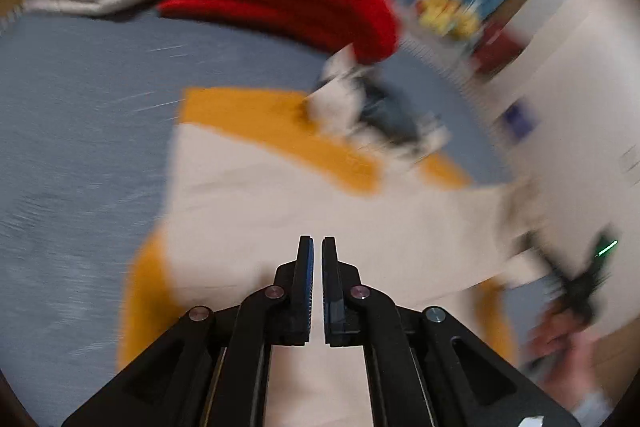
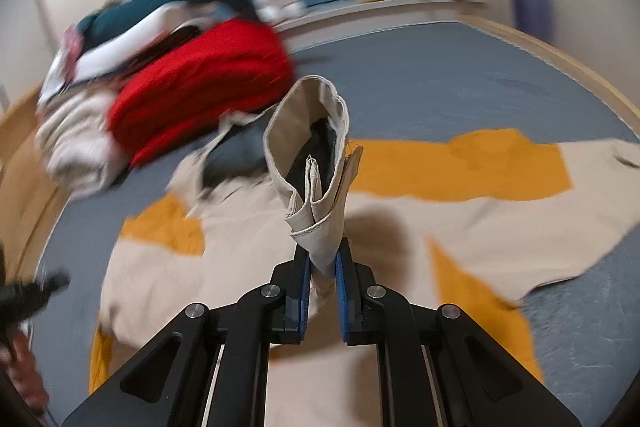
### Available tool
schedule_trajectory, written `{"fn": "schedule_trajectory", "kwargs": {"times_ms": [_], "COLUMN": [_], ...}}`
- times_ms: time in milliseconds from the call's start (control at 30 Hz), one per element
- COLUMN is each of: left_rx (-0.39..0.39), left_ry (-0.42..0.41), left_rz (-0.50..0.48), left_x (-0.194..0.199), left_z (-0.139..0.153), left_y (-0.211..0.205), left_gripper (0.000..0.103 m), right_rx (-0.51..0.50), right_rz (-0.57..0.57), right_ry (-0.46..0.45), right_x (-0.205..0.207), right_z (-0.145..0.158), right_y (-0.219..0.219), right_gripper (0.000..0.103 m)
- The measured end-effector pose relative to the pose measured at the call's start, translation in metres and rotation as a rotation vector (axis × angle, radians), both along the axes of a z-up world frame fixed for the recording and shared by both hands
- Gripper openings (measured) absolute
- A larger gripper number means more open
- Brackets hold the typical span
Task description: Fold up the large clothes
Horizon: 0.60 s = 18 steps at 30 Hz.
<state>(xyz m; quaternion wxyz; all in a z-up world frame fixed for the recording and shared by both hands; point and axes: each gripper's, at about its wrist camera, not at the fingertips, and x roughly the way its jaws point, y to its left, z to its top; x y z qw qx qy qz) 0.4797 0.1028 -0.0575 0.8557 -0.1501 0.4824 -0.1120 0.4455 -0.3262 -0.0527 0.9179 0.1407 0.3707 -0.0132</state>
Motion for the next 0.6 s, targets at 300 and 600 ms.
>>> {"fn": "schedule_trajectory", "kwargs": {"times_ms": [300,600], "left_rx": [0.344,0.316], "left_ry": [0.261,0.240], "left_rz": [-0.071,-0.011], "left_x": [-0.001,-0.004], "left_z": [-0.082,-0.084], "left_y": [-0.021,-0.007], "left_gripper": [0.009,0.017], "right_rx": [0.051,0.217], "right_rz": [-0.306,-0.140], "right_ry": [0.158,0.241], "right_x": [0.007,0.027], "right_z": [-0.028,-0.059], "right_y": [-0.073,-0.069], "right_gripper": [0.026,0.032]}}
